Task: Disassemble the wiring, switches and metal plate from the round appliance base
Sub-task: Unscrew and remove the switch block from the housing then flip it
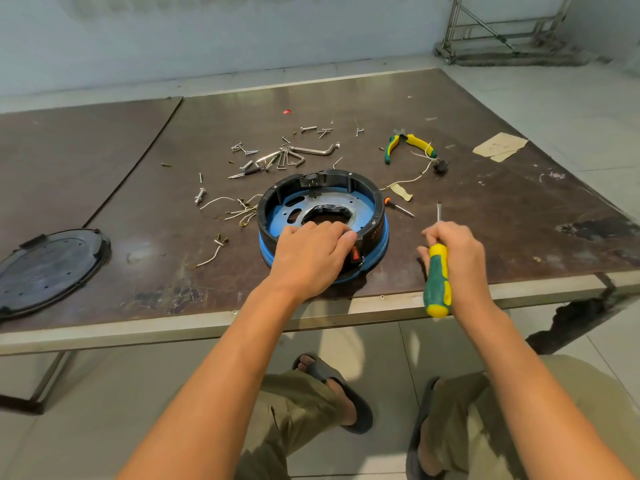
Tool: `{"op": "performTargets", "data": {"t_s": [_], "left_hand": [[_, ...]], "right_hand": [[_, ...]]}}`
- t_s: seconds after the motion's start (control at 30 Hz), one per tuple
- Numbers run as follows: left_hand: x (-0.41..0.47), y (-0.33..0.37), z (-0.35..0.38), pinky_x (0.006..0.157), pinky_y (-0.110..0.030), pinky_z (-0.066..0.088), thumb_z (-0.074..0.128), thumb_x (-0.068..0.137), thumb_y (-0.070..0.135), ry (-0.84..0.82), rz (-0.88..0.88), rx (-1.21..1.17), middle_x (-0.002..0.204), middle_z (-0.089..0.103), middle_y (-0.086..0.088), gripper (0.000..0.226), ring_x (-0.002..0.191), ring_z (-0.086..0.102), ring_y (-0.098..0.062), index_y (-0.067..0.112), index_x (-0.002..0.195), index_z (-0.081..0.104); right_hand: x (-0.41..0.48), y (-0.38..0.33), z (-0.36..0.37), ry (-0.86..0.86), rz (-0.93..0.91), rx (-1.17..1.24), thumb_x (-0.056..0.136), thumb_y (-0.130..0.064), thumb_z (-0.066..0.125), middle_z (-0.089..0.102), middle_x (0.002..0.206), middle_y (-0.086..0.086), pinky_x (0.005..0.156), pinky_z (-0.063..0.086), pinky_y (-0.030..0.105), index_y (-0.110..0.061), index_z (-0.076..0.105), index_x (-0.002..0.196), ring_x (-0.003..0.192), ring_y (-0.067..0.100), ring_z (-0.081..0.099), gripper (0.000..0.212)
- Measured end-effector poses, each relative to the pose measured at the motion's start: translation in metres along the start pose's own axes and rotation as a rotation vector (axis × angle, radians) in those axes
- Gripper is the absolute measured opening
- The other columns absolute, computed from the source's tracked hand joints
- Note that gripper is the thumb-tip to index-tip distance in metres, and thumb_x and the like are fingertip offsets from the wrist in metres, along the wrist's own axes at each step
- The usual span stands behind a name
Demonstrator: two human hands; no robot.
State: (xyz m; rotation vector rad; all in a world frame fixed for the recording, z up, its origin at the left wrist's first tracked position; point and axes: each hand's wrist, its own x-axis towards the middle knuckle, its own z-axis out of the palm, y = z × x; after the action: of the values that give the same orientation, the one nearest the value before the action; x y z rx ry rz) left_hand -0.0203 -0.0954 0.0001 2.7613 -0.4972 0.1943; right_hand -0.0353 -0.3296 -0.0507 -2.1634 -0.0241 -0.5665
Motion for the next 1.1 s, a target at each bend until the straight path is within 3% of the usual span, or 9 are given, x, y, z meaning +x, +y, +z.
{"op": "performTargets", "data": {"t_s": [0.1,0.2,0.33,0.5,0.77,0.93,0.97,1.03,1.1], "left_hand": [[0.0,0.0,0.0,0.089,-0.037,0.03,0.023,0.103,0.044,0.008,-0.009,-0.042,0.106,0.066,0.012,0.04,0.097,0.055,-0.013,0.035,0.118,0.059],[0.002,0.002,0.001,0.09,-0.04,0.034,0.023,0.104,0.043,0.012,-0.008,0.0,0.102,0.065,0.011,0.039,0.094,0.056,-0.014,0.034,0.114,0.06],[0.006,0.004,0.001,0.089,-0.043,0.037,0.022,0.104,0.043,-0.006,-0.026,0.033,0.093,0.062,0.01,0.04,0.09,0.055,-0.015,0.032,0.105,0.061],[0.009,0.003,0.002,0.089,-0.041,0.035,0.023,0.104,0.044,0.015,-0.02,-0.002,0.096,0.063,0.012,0.039,0.09,0.055,-0.014,0.033,0.107,0.06],[0.012,0.0,0.003,0.09,-0.034,0.028,0.027,0.104,0.039,0.07,-0.033,-0.058,0.098,0.064,0.01,0.036,0.092,0.056,-0.012,0.03,0.111,0.061],[0.009,-0.005,-0.002,0.103,-0.041,0.035,0.041,0.099,0.047,0.017,-0.008,-0.08,0.105,0.064,0.009,0.035,0.098,0.056,-0.01,0.026,0.117,0.063],[0.008,-0.006,-0.002,0.104,-0.04,0.036,0.046,0.096,0.051,0.012,0.004,-0.049,0.11,0.064,0.008,0.04,0.102,0.056,-0.011,0.025,0.123,0.062],[0.006,-0.007,-0.002,0.104,-0.039,0.038,0.054,0.092,0.056,0.015,0.017,0.006,0.118,0.061,0.004,0.052,0.109,0.055,-0.015,0.021,0.131,0.057],[0.006,-0.008,-0.002,0.101,-0.038,0.042,0.059,0.089,0.057,0.029,0.005,-0.014,0.119,0.06,0.003,0.055,0.109,0.054,-0.016,0.02,0.13,0.056]], "right_hand": [[-0.004,-0.02,0.006,0.025,-0.173,0.035,0.081,-0.005,0.083,0.063,0.085,0.007,0.073,0.048,0.031,-0.017,0.047,0.074,0.078,0.028,0.061,0.039],[-0.014,-0.048,0.028,-0.054,-0.232,0.144,0.079,-0.012,0.087,0.058,0.079,0.007,0.066,0.049,0.034,-0.014,0.047,0.072,0.072,0.027,0.06,0.041],[-0.02,-0.061,0.046,-0.081,-0.226,0.167,0.077,-0.004,0.085,0.05,0.075,0.0,0.063,0.036,0.016,-0.012,0.048,0.072,0.067,0.012,0.044,0.039],[-0.018,-0.06,0.048,-0.019,-0.211,0.2,0.08,-0.001,0.082,0.048,0.073,-0.005,0.063,0.035,0.011,-0.012,0.05,0.071,0.067,0.003,0.044,0.035],[-0.018,-0.052,0.036,0.068,-0.344,0.195,0.079,0.0,0.078,0.049,0.072,0.0,0.06,0.038,0.023,-0.014,0.045,0.069,0.066,0.014,0.047,0.037],[0.007,-0.028,0.009,0.135,-0.131,0.119,0.08,-0.001,0.079,0.058,0.077,0.008,0.067,0.049,0.037,-0.009,0.049,0.072,0.07,0.025,0.054,0.032],[0.011,-0.023,0.006,0.122,-0.087,0.087,0.081,-0.001,0.08,0.062,0.083,0.012,0.071,0.051,0.034,-0.008,0.049,0.074,0.076,0.028,0.057,0.033],[0.015,-0.016,0.002,0.101,-0.029,0.109,0.081,-0.003,0.083,0.065,0.095,0.019,0.07,0.046,0.01,-0.008,0.048,0.078,0.086,0.025,0.06,0.035],[0.015,-0.017,0.002,0.086,0.023,0.25,0.086,-0.013,0.082,0.067,0.095,0.016,0.07,0.044,0.004,-0.005,0.055,0.083,0.082,0.017,0.061,0.029]]}}
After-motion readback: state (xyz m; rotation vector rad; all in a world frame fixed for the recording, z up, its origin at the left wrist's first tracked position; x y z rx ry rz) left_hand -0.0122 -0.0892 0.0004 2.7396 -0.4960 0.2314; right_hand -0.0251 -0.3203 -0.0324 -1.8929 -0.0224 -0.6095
